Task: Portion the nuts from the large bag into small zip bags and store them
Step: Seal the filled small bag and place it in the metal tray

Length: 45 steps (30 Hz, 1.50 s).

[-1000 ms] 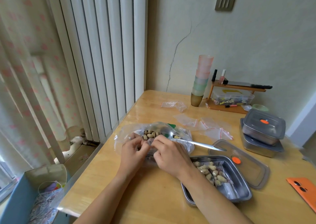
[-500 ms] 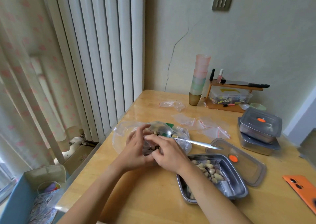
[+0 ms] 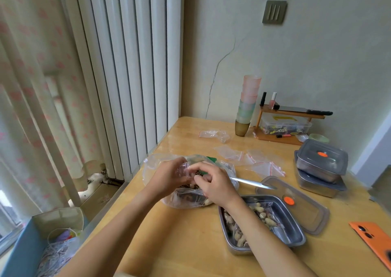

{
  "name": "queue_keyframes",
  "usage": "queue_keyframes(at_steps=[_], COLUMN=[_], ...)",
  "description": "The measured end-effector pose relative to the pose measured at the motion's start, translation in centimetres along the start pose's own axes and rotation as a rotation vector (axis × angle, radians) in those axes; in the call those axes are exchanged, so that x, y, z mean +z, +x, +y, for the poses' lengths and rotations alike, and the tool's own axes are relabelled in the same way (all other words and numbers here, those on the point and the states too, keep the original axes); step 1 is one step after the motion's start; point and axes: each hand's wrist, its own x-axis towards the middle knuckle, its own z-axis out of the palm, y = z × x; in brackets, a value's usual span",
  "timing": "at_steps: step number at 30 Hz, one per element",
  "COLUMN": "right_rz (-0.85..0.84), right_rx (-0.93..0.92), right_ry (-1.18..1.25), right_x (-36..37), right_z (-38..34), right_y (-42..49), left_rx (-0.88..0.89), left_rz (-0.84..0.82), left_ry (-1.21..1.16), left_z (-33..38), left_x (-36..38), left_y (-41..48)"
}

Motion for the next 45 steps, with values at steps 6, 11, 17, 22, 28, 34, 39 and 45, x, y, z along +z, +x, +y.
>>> queue_keyframes(at_steps=[6, 11, 17, 22, 28, 34, 39, 45], right_rz=[-0.17, 0.054, 0.048, -0.216, -0.229, -0.334, -0.224, 0.265], right_rx=[0.075, 0.098, 0.409, 0.617, 0.56, 0.532, 0.456, 0.236], right_ry=[0.022, -0.148, -0.826, -1.011, -0.371, 0.328, 0.471, 0.158], right_x=[-0.6, -1.1, -5.6, -8.7, -12.6, -13.4, -11.3, -6.5], right_z=[-1.2, -1.3, 1.5, 1.4, -0.5, -2.1, -2.5, -0.6], right_y=[-0.6, -0.2, 0.9, 0.7, 1.5, 1.5, 1.6, 2.4], left_rx=[-0.01, -0.088, -0.163, -0.226, -0.271, -0.287, -0.282, -0.237], left_rz=[-0.072, -0.049, -0.005, 0.041, 0.073, 0.054, 0.049, 0.005], left_ry=[0.01, 0.005, 0.025, 0.037, -0.009, -0.046, -0.059, -0.023], left_z=[0.9, 0.8, 0.9, 1.2, 0.8, 0.5, 0.3, -0.3], left_x=[-0.2, -0.8, -0.5, 0.3, 0.6, 0.3, 0.4, 0.7], left_y=[-0.5, -0.6, -0.3, -0.1, 0.0, -0.1, -0.1, 0.1])
